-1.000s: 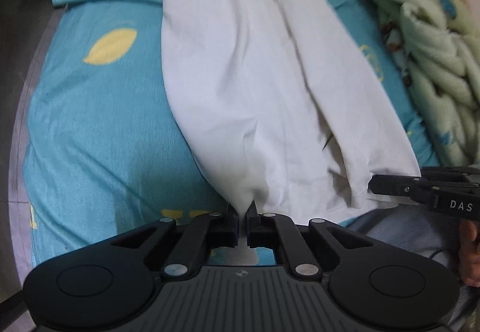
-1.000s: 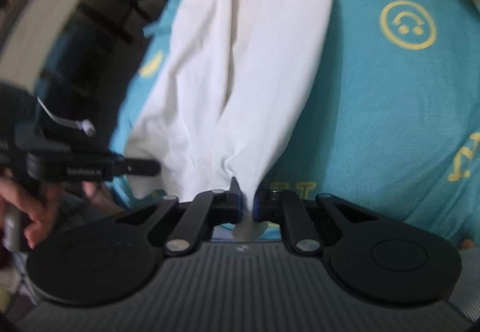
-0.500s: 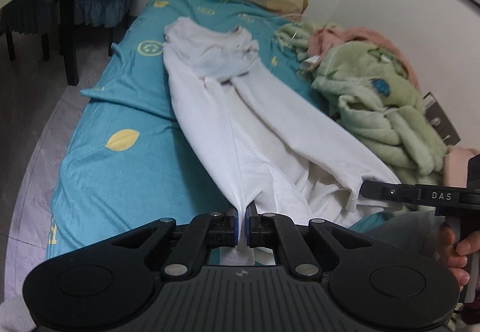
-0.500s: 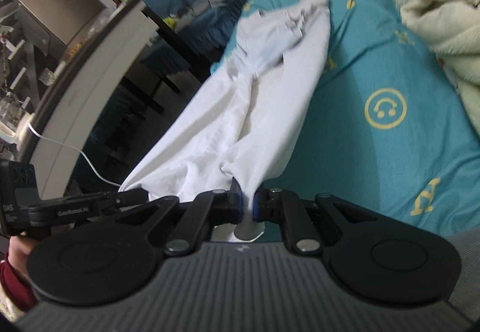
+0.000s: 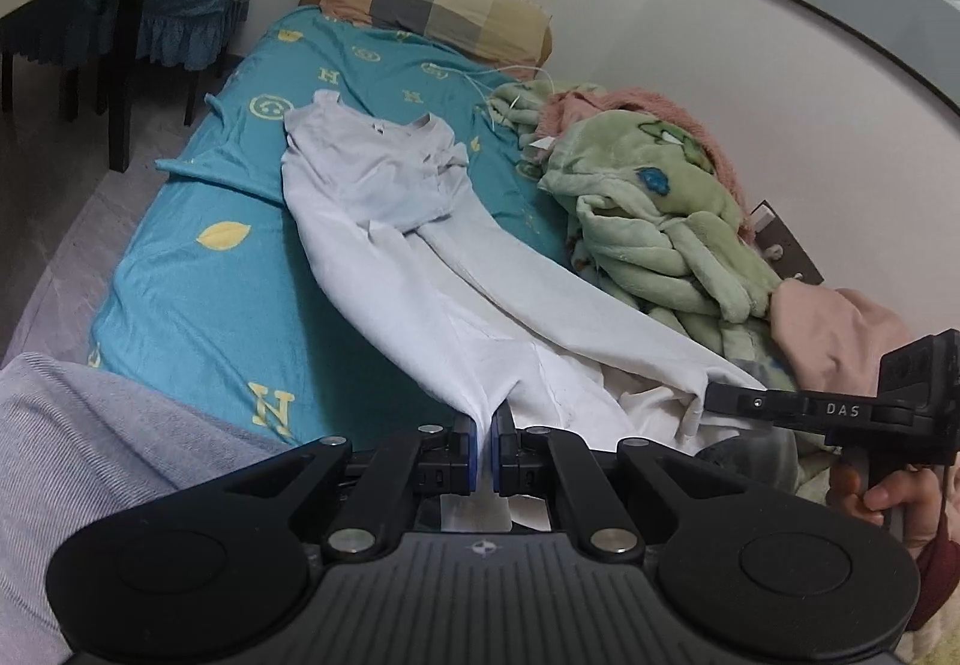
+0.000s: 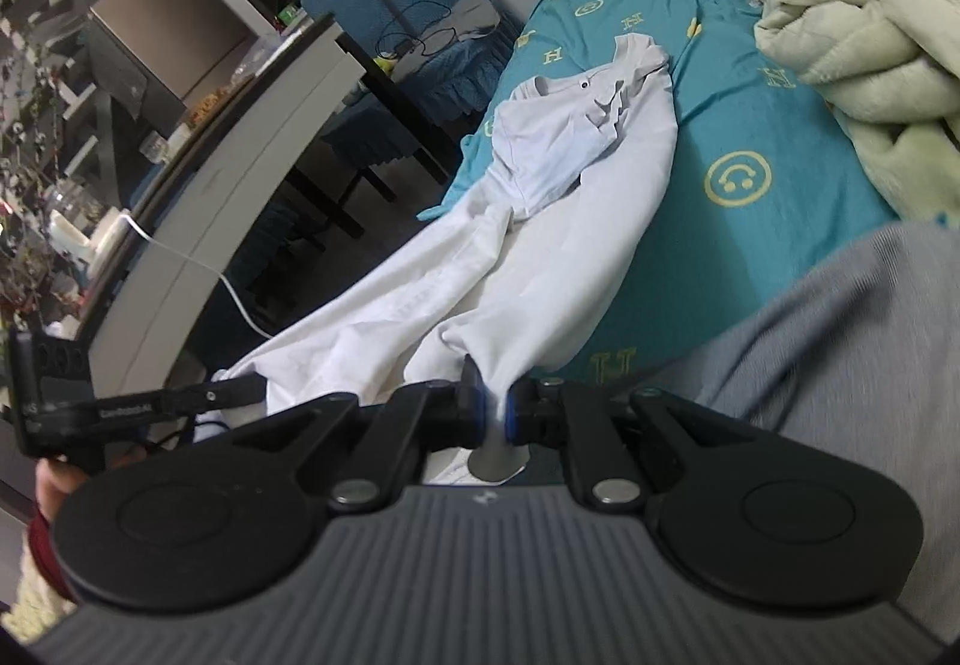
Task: Fold clothes
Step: 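Pinch the folded T-shirt end with both grippers and fold it toward the collar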
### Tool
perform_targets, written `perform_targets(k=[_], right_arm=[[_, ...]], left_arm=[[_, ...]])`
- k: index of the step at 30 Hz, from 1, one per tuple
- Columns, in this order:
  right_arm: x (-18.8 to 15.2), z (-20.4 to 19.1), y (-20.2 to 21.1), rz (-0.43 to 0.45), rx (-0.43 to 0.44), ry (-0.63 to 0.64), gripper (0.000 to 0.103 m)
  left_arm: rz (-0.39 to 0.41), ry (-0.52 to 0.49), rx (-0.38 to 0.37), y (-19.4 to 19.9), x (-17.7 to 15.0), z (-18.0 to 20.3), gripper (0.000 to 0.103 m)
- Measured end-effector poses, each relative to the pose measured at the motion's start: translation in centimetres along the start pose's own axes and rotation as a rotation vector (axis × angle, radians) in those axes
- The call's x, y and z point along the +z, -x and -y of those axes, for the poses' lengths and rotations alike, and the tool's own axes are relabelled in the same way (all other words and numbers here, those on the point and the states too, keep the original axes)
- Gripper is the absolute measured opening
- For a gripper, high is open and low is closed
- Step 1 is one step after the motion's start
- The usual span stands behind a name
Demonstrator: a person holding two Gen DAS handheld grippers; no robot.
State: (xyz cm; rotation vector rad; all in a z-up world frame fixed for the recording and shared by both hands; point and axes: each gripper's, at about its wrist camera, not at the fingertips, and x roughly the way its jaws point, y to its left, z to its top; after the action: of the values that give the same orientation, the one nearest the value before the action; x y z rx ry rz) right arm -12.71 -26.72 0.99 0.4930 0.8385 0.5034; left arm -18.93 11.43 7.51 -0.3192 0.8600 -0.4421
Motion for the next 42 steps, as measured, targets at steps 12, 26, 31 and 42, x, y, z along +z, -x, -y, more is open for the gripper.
perform_targets(k=[12,26,31,42], right_arm=[[7.8,1.1,-3.4,0.100,-0.019,-0.085,0.010],[18.8,8.5,-19.7,0.076,-0.136,-0.168,0.010],[19.9,11.6,-26.2,0.021,-0.197,-0.139,0.010],[19.9,14.8,-31.8,-0.047,-0.253,-0.093,0.013]], left_arm=[[0.103,0.061,-0.007,-4.0,9.2,-1.3,0.005],[0.074,0.099,0.192,-22.9,21.4,-10.4,0.005],[0.023,0.103,0.249,-30.1,22.1,-14.6,0.005],[-0.035,0.023,0.319,-35.6,21.3,-16.2,0.015]])
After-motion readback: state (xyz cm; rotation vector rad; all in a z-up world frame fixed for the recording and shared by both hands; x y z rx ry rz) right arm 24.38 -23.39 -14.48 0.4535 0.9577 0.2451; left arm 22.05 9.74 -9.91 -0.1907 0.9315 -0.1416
